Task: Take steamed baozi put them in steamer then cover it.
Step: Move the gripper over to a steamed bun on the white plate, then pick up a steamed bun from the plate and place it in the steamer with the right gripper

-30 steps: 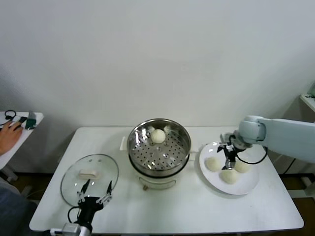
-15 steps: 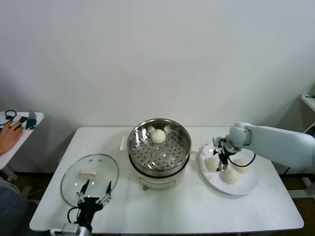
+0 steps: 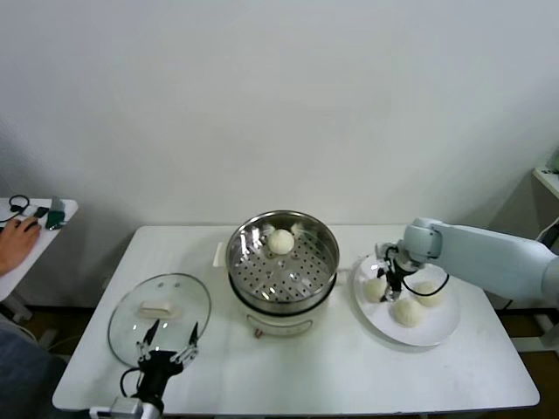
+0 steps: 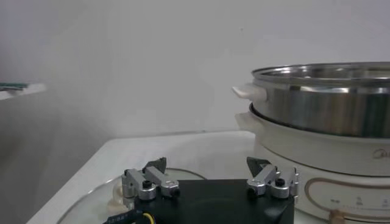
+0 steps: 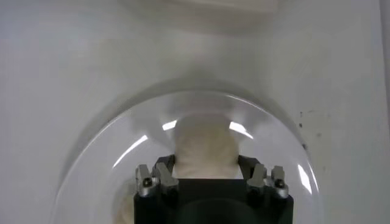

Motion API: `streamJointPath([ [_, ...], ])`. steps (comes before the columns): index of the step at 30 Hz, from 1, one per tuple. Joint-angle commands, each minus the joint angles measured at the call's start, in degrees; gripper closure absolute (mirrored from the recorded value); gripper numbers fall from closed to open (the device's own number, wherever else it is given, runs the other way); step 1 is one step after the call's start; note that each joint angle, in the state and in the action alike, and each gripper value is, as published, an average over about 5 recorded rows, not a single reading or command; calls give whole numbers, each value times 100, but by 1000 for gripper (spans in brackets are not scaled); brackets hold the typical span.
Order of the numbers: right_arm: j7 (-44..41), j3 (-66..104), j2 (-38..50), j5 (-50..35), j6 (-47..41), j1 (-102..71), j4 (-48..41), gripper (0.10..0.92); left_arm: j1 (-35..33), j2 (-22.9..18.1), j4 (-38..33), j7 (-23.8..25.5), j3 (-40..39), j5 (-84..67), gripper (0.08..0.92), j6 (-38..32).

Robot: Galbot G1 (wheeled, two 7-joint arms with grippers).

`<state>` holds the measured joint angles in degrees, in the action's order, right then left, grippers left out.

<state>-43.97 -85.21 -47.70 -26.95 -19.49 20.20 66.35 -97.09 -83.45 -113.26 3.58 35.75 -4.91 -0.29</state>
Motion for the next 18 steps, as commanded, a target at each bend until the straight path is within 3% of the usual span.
streamJointPath([
  [1,-164,-237,115,-238,112,613,145,337,-30,6,-33,-3,-14,14,177,-15],
  [10,-733,-1710,352,-1145,448,3260,836,338,-70,21,-132,-6,-22,5,177,-51],
  [18,-940,-1627,-124,-2348,366,4716,1530,338,-80,53,-194,-7,-51,-4,177,-90],
])
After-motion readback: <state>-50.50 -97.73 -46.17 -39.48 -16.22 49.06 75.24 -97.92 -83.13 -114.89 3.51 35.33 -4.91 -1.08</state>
